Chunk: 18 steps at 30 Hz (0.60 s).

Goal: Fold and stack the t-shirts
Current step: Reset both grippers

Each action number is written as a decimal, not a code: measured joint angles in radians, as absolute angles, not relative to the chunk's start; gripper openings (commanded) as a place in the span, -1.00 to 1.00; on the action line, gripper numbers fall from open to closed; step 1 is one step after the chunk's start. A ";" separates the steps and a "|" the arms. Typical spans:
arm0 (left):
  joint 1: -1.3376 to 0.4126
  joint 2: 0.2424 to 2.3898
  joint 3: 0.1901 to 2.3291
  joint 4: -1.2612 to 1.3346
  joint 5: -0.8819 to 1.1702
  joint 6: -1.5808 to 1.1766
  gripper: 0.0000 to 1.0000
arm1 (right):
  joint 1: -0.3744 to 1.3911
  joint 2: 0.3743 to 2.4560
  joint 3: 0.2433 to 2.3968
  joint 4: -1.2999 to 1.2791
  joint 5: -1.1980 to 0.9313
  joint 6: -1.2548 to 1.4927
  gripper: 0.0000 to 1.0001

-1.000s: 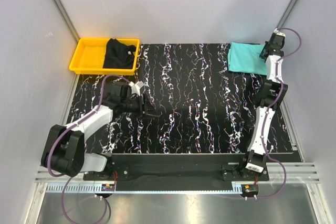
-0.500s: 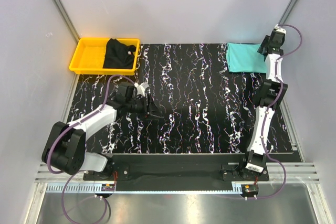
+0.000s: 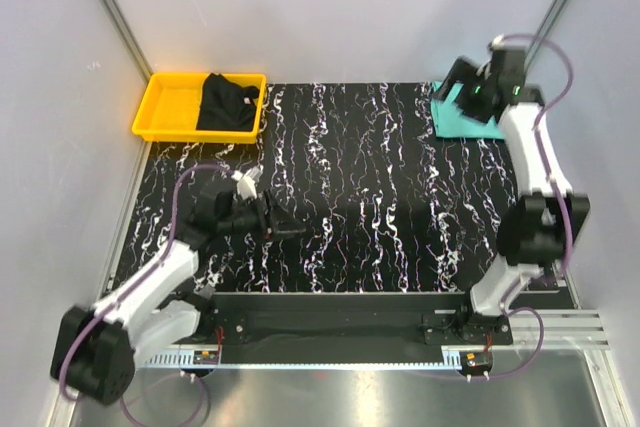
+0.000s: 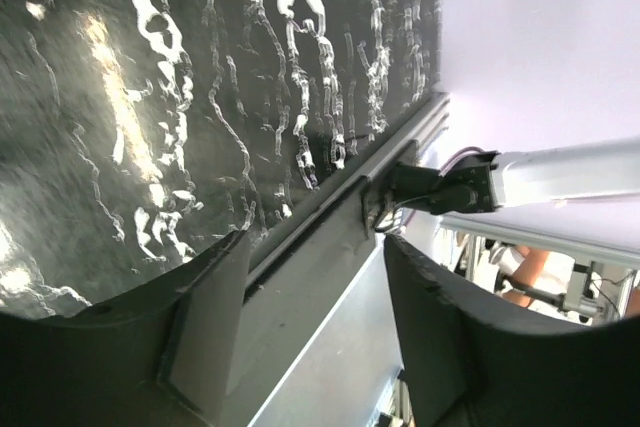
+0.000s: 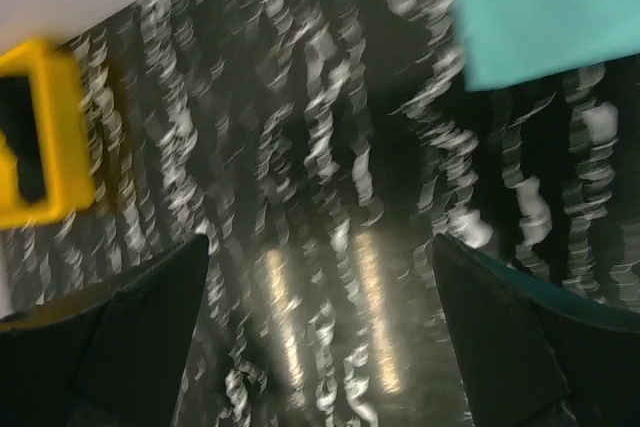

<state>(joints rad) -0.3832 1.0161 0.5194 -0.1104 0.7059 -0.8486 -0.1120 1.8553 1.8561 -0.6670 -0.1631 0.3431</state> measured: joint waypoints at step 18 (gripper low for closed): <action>-0.348 0.298 0.038 0.236 0.605 -1.355 0.77 | 0.020 0.775 0.364 -0.342 -0.654 0.744 0.99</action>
<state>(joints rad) -0.3477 0.2977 0.0376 0.2359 0.6048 -1.3548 0.0204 0.7746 0.3641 -0.3420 -0.6544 0.7441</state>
